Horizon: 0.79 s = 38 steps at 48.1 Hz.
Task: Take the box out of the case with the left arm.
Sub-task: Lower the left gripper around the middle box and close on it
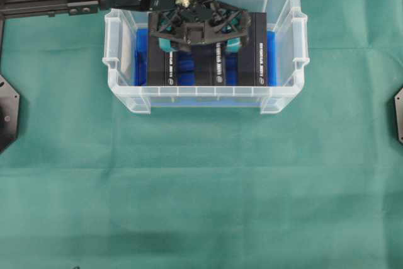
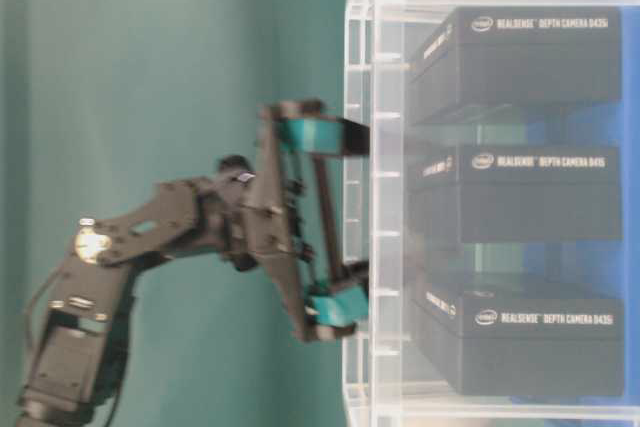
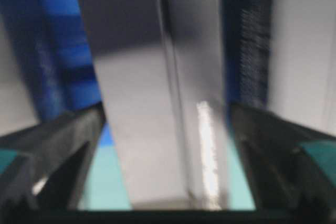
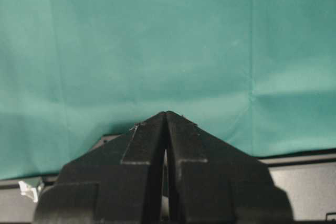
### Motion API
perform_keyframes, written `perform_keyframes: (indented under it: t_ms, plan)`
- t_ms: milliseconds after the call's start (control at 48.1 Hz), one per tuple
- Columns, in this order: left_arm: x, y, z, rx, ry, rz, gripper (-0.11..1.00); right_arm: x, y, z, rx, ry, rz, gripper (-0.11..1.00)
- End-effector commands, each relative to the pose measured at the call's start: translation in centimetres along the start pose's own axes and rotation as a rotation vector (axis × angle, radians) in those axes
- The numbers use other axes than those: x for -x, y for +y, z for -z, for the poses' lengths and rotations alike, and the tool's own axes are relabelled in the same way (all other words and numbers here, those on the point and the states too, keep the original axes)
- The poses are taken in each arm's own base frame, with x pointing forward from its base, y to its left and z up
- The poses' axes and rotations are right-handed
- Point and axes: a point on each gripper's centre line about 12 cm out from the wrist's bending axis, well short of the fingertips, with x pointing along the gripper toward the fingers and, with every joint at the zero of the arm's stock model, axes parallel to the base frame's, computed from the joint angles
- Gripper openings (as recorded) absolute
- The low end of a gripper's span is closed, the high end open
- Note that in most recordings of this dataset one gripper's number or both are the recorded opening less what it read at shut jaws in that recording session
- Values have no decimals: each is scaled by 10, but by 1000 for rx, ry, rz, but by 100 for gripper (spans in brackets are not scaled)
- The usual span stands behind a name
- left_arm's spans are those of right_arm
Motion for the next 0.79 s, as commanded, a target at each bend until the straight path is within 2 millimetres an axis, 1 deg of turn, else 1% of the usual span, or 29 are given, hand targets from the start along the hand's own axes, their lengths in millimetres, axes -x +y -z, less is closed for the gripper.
perform_keyframes:
  t_ms: [0, 437, 687, 728, 770]
  plan:
    - [7, 0, -5, 5, -15, 24, 98, 3, 1, -2, 1, -12, -3, 0]
    - [-14, 4, -6, 2, -10, 8, 97, 3, 0, -2, -1, -15, -3, 0]
    - [-13, 3, -5, 3, -7, 12, 97, 3, 1, -3, 1, -14, -3, 0]
    - [-12, 2, -5, 4, -5, 16, 96, 3, 1, -3, 1, -15, -3, 0]
    - [-12, 1, -4, 4, -3, 18, 92, 3, 1, -3, 1, -15, -3, 0]
